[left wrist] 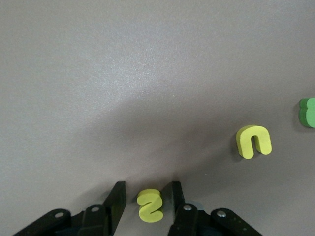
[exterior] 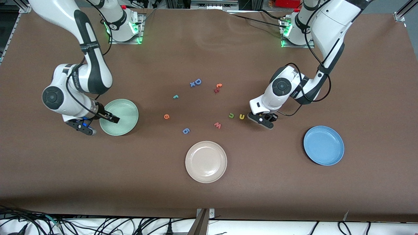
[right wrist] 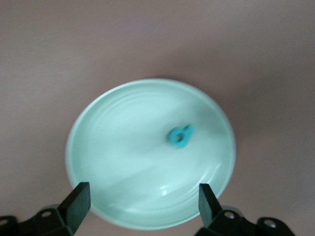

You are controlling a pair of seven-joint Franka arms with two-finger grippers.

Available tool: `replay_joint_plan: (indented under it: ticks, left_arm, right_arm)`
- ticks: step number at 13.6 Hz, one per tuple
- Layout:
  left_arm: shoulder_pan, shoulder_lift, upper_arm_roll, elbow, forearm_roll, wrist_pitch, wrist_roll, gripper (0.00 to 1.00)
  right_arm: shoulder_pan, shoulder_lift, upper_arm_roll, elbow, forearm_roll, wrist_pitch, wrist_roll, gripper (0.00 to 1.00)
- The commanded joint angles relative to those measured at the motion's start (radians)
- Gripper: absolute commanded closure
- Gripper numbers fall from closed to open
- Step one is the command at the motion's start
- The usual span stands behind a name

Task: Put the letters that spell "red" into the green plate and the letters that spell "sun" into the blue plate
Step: 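Grasp the yellow 2 with the left gripper while the right gripper reaches orange e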

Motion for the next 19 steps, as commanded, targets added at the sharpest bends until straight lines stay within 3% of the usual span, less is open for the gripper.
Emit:
replay_joint_plan:
  ticks: [1, 5, 11, 19]
  left_arm:
    - [0.018, 0.008, -0.003, -0.014, 0.038, -0.002, 0.001, 0.63]
    - [0.020, 0.008, -0.003, -0.020, 0.038, -0.002, 0.004, 0.69]
    - [0.020, 0.007, -0.003, -0.023, 0.037, -0.002, -0.003, 0.79]
    - [0.020, 0.000, -0.004, -0.017, 0.021, -0.011, -0.009, 0.94]
  right_arm:
    - [0.006, -0.034, 0.094, 0.008, 0.012, -0.007, 0.178, 0.02]
    - [0.010, -0.016, 0.241, 0.018, 0.009, 0.068, 0.427, 0.02]
    - [0.097, 0.128, 0.246, 0.016, 0.008, 0.302, 0.564, 0.02]
    - [0.124, 0.191, 0.249, 0.002, 0.011, 0.357, 0.665, 0.04]
